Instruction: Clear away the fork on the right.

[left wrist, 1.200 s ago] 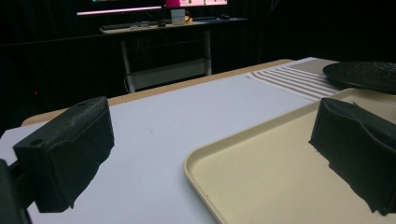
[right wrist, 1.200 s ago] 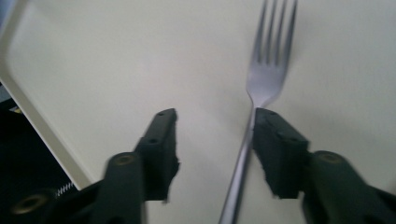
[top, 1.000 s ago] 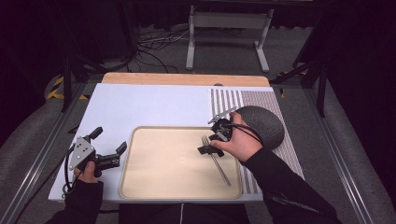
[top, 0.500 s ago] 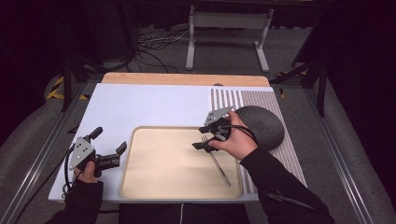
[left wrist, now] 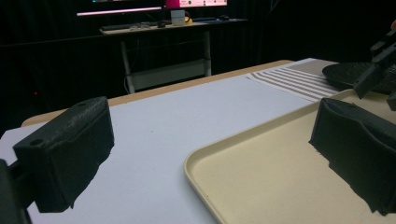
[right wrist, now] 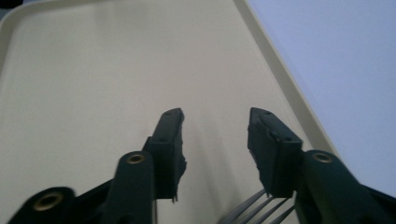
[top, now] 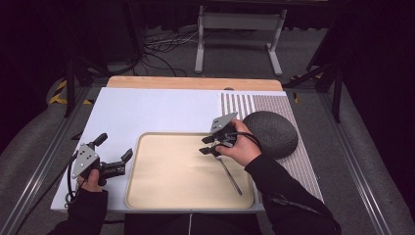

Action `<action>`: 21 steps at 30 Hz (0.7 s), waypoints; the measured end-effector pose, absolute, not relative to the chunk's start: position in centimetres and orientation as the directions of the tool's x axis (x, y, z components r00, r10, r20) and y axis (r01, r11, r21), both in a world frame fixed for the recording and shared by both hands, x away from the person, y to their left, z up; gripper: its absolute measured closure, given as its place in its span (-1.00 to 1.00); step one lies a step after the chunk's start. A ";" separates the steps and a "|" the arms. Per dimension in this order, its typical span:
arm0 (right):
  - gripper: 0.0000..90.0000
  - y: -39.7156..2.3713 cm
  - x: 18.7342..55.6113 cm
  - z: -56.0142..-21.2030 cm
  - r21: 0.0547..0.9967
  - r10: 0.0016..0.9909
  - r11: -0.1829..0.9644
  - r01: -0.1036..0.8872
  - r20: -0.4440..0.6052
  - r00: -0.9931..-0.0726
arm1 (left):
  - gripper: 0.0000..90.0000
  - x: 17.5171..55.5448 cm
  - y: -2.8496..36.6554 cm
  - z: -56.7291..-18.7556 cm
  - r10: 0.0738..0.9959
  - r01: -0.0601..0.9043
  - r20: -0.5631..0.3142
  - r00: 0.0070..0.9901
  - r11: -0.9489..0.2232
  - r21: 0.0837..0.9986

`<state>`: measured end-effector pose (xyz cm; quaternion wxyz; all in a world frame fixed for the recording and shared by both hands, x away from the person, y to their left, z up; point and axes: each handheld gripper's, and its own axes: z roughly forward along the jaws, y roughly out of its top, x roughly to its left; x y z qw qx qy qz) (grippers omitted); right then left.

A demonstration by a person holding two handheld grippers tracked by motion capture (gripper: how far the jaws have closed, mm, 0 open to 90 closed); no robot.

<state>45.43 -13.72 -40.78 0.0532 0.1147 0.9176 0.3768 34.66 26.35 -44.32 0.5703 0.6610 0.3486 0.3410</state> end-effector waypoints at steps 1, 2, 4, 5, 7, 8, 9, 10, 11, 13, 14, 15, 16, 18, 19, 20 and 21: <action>0.39 -13.7 45.5 -40.9 0.698 0.242 0.698 0.163 -0.016 -0.970 | -0.99 34.7 26.4 -44.3 0.850 0.072 0.053 0.524 -0.106 0.992; 0.39 -13.7 45.5 -40.9 0.698 0.242 0.698 0.163 -0.016 -0.970 | -0.99 34.7 26.3 -44.3 0.850 0.072 0.053 0.525 -0.106 0.992; 0.54 -13.8 45.7 -41.4 0.685 0.222 0.715 0.142 -0.030 -0.975 | -0.99 34.7 26.3 -44.3 0.849 0.072 0.052 0.525 -0.105 0.992; 0.60 -13.7 45.8 -41.6 0.683 0.213 0.718 0.133 -0.033 -0.977 | -1.00 34.7 26.3 -44.3 0.848 0.073 0.051 0.527 -0.106 0.992; 0.77 -13.6 45.8 -42.1 0.688 0.188 0.717 0.110 -0.040 -0.981 | -0.99 34.7 26.3 -44.4 0.848 0.074 0.051 0.527 -0.105 0.992; 0.77 -13.6 45.8 -42.1 0.688 0.188 0.717 0.110 -0.040 -0.981 | -0.99 34.7 26.3 -44.4 0.848 0.074 0.051 0.527 -0.105 0.992; 0.88 -13.5 45.9 -42.6 0.677 0.168 0.731 0.086 -0.056 -0.984 | -1.00 34.7 26.3 -44.4 0.848 0.073 0.051 0.527 -0.106 0.992; 0.91 -13.4 45.9 -42.8 0.671 0.163 0.737 0.081 -0.059 -0.985 | -1.00 34.7 26.3 -44.4 0.849 0.073 0.050 0.527 -0.104 0.992; 0.93 -13.4 46.0 -43.0 0.668 0.165 0.740 0.082 -0.062 -0.984 | -1.00 34.7 26.3 -44.4 0.849 0.074 0.049 0.527 -0.103 0.992; 0.98 -13.4 46.0 -43.2 0.659 0.161 0.748 0.074 -0.073 -0.984 | -1.00 34.7 26.3 -44.4 0.849 0.074 0.049 0.527 -0.103 0.992; 0.99 -13.4 46.1 -43.3 0.655 0.160 0.752 0.071 -0.077 -0.984 | -0.99 34.7 26.3 -44.4 0.848 0.073 0.050 0.527 -0.104 0.992; 0.99 -13.4 46.1 -43.4 0.652 0.162 0.754 0.072 -0.079 -0.984 | -1.00 34.7 26.3 -44.4 0.848 0.073 0.050 0.527 -0.104 0.992; 0.99 -13.4 46.2 -43.5 0.650 0.166 0.756 0.073 -0.083 -0.983 | -0.99 34.7 26.3 -44.4 0.848 0.073 0.050 0.527 -0.104 0.992; 0.99 -13.4 46.2 -43.6 0.640 0.168 0.765 0.069 -0.096 -0.981 | -0.99 34.7 26.3 -44.4 0.848 0.074 0.050 0.527 -0.104 0.992; 0.99 -13.4 46.2 -43.6 0.636 0.168 0.768 0.068 -0.098 -0.981 | -1.00 34.7 26.3 -44.4 0.848 0.074 0.050 0.527 -0.104 0.992; 1.00 -13.4 46.2 -43.7 0.634 0.170 0.771 0.066 -0.105 -0.980 | -0.99 34.7 26.3 -44.4 0.848 0.074 0.050 0.527 -0.104 0.992; 1.00 -13.5 46.2 -43.7 0.627 0.165 0.777 0.057 -0.115 -0.980 | -0.99 34.7 26.3 -44.4 0.849 0.074 0.049 0.526 -0.103 0.992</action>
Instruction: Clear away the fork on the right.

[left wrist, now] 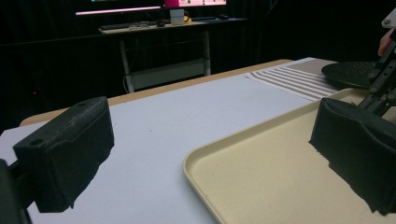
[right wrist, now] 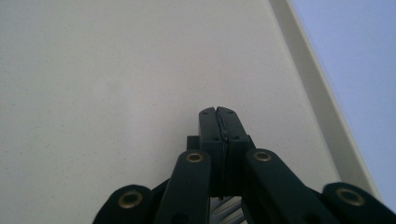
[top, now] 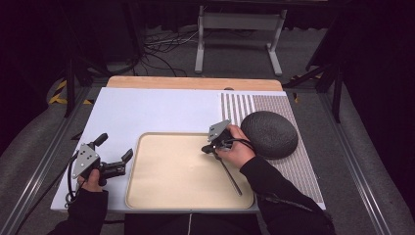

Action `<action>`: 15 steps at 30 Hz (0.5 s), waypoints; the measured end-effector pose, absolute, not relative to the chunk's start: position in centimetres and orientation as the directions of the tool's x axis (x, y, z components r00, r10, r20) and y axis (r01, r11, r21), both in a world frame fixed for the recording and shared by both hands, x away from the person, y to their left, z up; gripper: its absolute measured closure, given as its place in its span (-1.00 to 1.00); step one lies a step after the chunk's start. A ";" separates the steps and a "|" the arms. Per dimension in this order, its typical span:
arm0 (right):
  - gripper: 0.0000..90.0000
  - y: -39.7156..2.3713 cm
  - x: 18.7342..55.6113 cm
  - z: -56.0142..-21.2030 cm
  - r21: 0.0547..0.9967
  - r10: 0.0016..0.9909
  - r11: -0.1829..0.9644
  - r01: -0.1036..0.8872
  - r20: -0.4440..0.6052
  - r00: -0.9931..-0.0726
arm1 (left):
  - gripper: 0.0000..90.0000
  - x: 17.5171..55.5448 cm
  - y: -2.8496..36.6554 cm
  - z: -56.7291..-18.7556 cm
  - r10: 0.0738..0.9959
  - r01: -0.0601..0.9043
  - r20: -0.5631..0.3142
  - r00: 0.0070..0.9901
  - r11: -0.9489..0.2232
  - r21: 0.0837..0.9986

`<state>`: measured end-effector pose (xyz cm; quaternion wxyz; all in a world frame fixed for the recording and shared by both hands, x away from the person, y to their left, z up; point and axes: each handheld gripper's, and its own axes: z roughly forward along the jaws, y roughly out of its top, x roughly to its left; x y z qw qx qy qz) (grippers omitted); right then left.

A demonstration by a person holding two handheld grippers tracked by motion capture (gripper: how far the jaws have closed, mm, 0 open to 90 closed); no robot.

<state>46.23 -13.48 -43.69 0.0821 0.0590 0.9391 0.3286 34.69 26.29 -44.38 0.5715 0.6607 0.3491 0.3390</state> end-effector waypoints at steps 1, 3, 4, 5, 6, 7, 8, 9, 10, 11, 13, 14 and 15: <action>1.00 -13.5 46.2 -43.7 0.620 0.166 0.783 0.055 -0.122 -0.979 | -1.00 34.7 26.3 -44.4 0.849 0.074 0.049 0.527 -0.103 0.992; 1.00 -13.6 46.2 -43.7 0.613 0.174 0.787 0.062 -0.125 -0.977 | -1.00 34.7 26.3 -44.4 0.849 0.074 0.049 0.526 -0.103 0.992; 1.00 -13.6 46.2 -43.7 0.613 0.174 0.787 0.062 -0.125 -0.977 | -1.00 34.7 26.3 -44.4 0.849 0.074 0.049 0.526 -0.103 0.992; 1.00 -13.7 46.2 -43.6 0.603 0.184 0.795 0.064 -0.139 -0.973 | -1.00 34.7 26.3 -44.4 0.848 0.075 0.050 0.527 -0.105 0.992; 1.00 -13.8 46.2 -43.6 0.600 0.184 0.797 0.063 -0.144 -0.972 | -0.99 34.7 26.3 -44.4 0.848 0.076 0.049 0.528 -0.105 0.992; 1.00 -13.9 46.2 -43.6 0.596 0.186 0.801 0.063 -0.148 -0.971 | -1.00 34.7 26.3 -44.4 0.848 0.076 0.050 0.528 -0.105 0.992; 1.00 -13.9 46.2 -43.6 0.595 0.191 0.801 0.064 -0.152 -0.970 | -1.00 34.7 26.3 -44.4 0.848 0.076 0.050 0.528 -0.105 0.992; 1.00 -14.0 46.3 -43.6 0.593 0.192 0.802 0.064 -0.154 -0.969 | -0.99 34.7 26.3 -44.4 0.848 0.077 0.050 0.527 -0.106 0.991; 1.00 -14.1 46.3 -43.5 0.586 0.198 0.808 0.066 -0.163 -0.967 | -1.00 34.7 26.3 -44.4 0.848 0.078 0.050 0.527 -0.107 0.991; 1.00 -14.1 46.3 -43.5 0.586 0.198 0.808 0.066 -0.163 -0.967 | -1.00 34.7 26.3 -44.4 0.848 0.078 0.050 0.527 -0.107 0.991; 1.00 -14.3 46.4 -43.5 0.578 0.196 0.813 0.062 -0.172 -0.965 | -0.99 34.7 26.3 -44.4 0.848 0.078 0.050 0.527 -0.107 0.991; 1.00 -14.3 46.4 -43.4 0.575 0.199 0.816 0.064 -0.175 -0.964 | -1.00 34.7 26.2 -44.4 0.849 0.078 0.050 0.527 -0.107 0.991; 1.00 -14.5 46.4 -43.4 0.571 0.203 0.818 0.066 -0.179 -0.963 | -0.99 34.7 26.2 -44.4 0.848 0.078 0.051 0.527 -0.107 0.991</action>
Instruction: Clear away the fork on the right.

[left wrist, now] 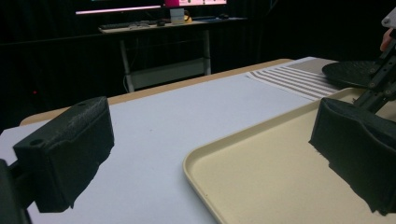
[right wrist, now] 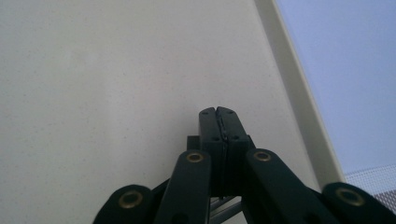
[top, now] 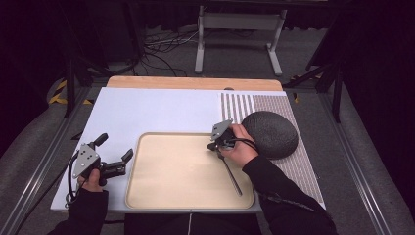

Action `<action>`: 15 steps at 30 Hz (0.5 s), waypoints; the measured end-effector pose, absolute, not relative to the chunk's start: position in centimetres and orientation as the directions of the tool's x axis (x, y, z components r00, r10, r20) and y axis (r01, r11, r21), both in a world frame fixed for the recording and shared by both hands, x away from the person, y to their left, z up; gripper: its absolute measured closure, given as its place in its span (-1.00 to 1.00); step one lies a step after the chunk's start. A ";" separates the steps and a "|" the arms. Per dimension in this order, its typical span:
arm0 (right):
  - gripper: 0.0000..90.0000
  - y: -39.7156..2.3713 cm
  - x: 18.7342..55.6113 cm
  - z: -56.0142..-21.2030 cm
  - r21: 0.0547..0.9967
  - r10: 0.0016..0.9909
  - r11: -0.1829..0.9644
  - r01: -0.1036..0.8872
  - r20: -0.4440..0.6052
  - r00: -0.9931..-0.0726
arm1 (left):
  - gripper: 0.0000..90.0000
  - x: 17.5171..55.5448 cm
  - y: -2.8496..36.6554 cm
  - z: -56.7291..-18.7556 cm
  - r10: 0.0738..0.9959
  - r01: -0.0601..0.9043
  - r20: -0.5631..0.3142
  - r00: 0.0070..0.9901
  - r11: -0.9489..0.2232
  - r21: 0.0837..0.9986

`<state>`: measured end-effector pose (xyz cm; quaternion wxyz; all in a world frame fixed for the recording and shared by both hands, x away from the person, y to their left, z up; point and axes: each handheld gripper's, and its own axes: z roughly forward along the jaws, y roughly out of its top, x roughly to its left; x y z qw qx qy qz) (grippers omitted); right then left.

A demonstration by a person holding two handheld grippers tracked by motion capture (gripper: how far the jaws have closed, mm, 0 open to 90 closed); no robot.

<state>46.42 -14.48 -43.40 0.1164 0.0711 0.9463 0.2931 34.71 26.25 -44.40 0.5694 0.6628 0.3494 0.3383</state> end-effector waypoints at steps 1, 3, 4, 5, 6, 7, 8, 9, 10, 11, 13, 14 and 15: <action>1.00 -14.6 46.4 -43.4 0.568 0.207 0.820 0.069 -0.182 -0.961 | -0.99 34.7 26.2 -44.4 0.848 0.078 0.051 0.527 -0.107 0.991; 1.00 -14.8 46.5 -43.4 0.563 0.214 0.823 0.073 -0.188 -0.959 | -1.00 34.7 26.2 -44.4 0.848 0.078 0.050 0.527 -0.107 0.991; 1.00 -15.0 46.5 -43.3 0.560 0.218 0.825 0.077 -0.190 -0.957 | -0.99 34.7 26.2 -44.4 0.849 0.078 0.050 0.527 -0.107 0.991; 1.00 -15.0 46.6 -43.3 0.559 0.220 0.826 0.077 -0.192 -0.956 | -1.00 34.7 26.2 -44.4 0.849 0.078 0.050 0.527 -0.107 0.991; 1.00 -15.2 46.6 -43.3 0.557 0.228 0.826 0.084 -0.194 -0.954 | -1.00 34.7 26.2 -44.4 0.849 0.078 0.050 0.527 -0.107 0.991; 1.00 -15.3 46.6 -43.2 0.557 0.231 0.826 0.084 -0.199 -0.952 | -1.00 34.7 26.2 -44.4 0.849 0.078 0.050 0.526 -0.107 0.991; 1.00 -15.4 46.7 -43.2 0.556 0.231 0.827 0.083 -0.200 -0.952 | -0.99 34.7 26.2 -44.4 0.849 0.078 0.050 0.527 -0.107 0.991; 1.00 -15.5 46.7 -43.2 0.551 0.232 0.830 0.087 -0.199 -0.952 | -1.00 34.7 26.2 -44.4 0.849 0.078 0.051 0.526 -0.107 0.991; 1.00 -15.7 46.8 -43.2 0.550 0.234 0.830 0.088 -0.201 -0.951 | -1.00 34.7 26.2 -44.4 0.849 0.078 0.050 0.526 -0.107 0.991; 1.00 -15.8 46.8 -43.1 0.548 0.239 0.831 0.092 -0.203 -0.950 | -0.99 34.7 26.2 -44.4 0.849 0.077 0.050 0.526 -0.106 0.991; 1.00 -16.1 46.9 -43.1 0.544 0.249 0.833 0.099 -0.209 -0.946 | -0.99 34.7 26.3 -44.4 0.849 0.079 0.050 0.526 -0.107 0.991; 1.00 -16.3 46.9 -43.1 0.540 0.252 0.835 0.103 -0.210 -0.945 | -0.99 34.7 26.2 -44.4 0.849 0.078 0.050 0.526 -0.108 0.991; 1.00 -16.5 47.0 -43.1 0.540 0.255 0.835 0.106 -0.210 -0.944 | -1.00 34.7 26.2 -44.4 0.849 0.078 0.051 0.526 -0.108 0.991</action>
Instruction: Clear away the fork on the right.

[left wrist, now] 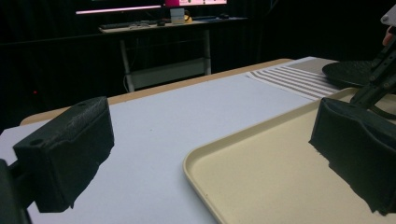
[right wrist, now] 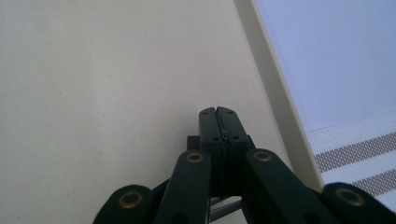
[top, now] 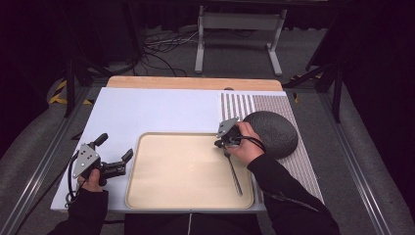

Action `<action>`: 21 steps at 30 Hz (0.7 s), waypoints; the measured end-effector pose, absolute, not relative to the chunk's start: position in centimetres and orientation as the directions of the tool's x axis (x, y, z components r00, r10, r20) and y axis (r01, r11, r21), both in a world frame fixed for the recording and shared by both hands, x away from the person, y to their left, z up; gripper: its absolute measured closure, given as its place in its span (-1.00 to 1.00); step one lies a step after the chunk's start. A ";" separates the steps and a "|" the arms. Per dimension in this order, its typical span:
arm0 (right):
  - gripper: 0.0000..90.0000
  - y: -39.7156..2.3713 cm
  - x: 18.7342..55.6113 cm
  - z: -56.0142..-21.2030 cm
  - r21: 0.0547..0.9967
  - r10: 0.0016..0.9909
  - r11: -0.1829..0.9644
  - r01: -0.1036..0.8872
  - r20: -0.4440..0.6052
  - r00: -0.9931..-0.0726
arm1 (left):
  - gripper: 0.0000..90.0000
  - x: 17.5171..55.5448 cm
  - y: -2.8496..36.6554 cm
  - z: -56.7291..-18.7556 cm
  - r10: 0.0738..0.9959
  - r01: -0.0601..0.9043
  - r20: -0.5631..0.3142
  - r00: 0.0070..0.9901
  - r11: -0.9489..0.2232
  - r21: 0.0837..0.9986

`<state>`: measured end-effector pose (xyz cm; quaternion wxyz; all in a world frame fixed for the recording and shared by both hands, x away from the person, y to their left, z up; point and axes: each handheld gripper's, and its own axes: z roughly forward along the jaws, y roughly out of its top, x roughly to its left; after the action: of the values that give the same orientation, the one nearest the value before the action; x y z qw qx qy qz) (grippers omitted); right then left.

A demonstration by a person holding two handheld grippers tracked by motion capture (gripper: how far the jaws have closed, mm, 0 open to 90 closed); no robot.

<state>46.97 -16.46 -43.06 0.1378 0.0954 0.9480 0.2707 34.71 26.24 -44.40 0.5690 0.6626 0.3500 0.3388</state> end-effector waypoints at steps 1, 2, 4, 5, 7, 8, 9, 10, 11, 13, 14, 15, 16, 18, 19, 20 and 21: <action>1.00 -16.6 47.0 -43.0 0.536 0.257 0.837 0.108 -0.211 -0.943 | -1.00 34.7 26.2 -44.4 0.849 0.078 0.050 0.526 -0.107 0.991; 1.00 -16.8 47.1 -43.0 0.536 0.263 0.837 0.112 -0.214 -0.941 | -0.99 34.7 26.2 -44.4 0.849 0.078 0.050 0.525 -0.107 0.991; 1.00 -16.9 47.1 -43.0 0.530 0.264 0.840 0.115 -0.213 -0.941 | -1.00 34.7 26.2 -44.4 0.849 0.078 0.050 0.525 -0.107 0.991; 1.00 -17.0 47.1 -43.0 0.527 0.268 0.841 0.119 -0.215 -0.939 | -1.00 34.7 26.2 -44.4 0.849 0.078 0.051 0.525 -0.108 0.991; 1.00 -17.3 47.1 -43.0 0.529 0.273 0.840 0.122 -0.216 -0.937 | -0.99 34.7 26.2 -44.4 0.849 0.078 0.051 0.525 -0.108 0.991; 1.00 -17.5 47.2 -43.0 0.526 0.274 0.841 0.126 -0.215 -0.937 | -0.99 34.7 26.2 -44.4 0.849 0.078 0.051 0.525 -0.108 0.991; 1.00 -17.6 47.2 -43.0 0.529 0.280 0.839 0.128 -0.217 -0.935 | -0.99 34.7 26.2 -44.4 0.849 0.078 0.051 0.525 -0.108 0.991; 1.00 -17.7 47.2 -43.0 0.525 0.281 0.841 0.132 -0.215 -0.935 | -1.00 34.7 26.2 -44.4 0.849 0.078 0.051 0.525 -0.108 0.991; 1.00 -17.8 47.3 -43.0 0.523 0.277 0.842 0.129 -0.215 -0.937 | -0.99 34.7 26.2 -44.4 0.849 0.078 0.051 0.525 -0.108 0.991; 1.00 -17.9 47.3 -42.9 0.524 0.284 0.841 0.134 -0.217 -0.934 | -0.99 34.7 26.2 -44.4 0.849 0.078 0.051 0.525 -0.108 0.991; 1.00 -18.0 47.3 -42.9 0.524 0.287 0.841 0.138 -0.214 -0.934 | -0.99 34.7 26.2 -44.4 0.849 0.078 0.051 0.525 -0.107 0.991; 1.00 -18.1 47.3 -42.9 0.521 0.286 0.843 0.136 -0.219 -0.933 | -1.00 34.7 26.2 -44.4 0.849 0.078 0.050 0.525 -0.107 0.991; 1.00 -18.2 47.4 -42.9 0.520 0.291 0.842 0.141 -0.218 -0.932 | -1.00 34.7 26.2 -44.4 0.850 0.077 0.049 0.525 -0.105 0.992; 1.00 -18.2 47.4 -42.9 0.522 0.293 0.841 0.142 -0.219 -0.931 | -1.00 34.7 26.2 -44.4 0.850 0.076 0.049 0.524 -0.104 0.992; 1.00 -18.3 47.4 -42.9 0.522 0.295 0.841 0.144 -0.219 -0.930 | -1.00 34.7 26.3 -44.4 0.850 0.077 0.049 0.524 -0.105 0.992; 1.00 -18.4 47.4 -42.9 0.521 0.297 0.841 0.145 -0.219 -0.930 | -1.00 34.7 26.3 -44.4 0.850 0.076 0.049 0.524 -0.104 0.992; 1.00 -18.5 47.4 -42.9 0.518 0.294 0.843 0.144 -0.221 -0.930 | -1.00 34.7 26.3 -44.4 0.850 0.075 0.049 0.525 -0.103 0.992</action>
<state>47.44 -18.46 -42.90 0.1473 0.1156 0.9486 0.2551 34.72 26.27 -44.40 0.5709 0.6606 0.3500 0.3394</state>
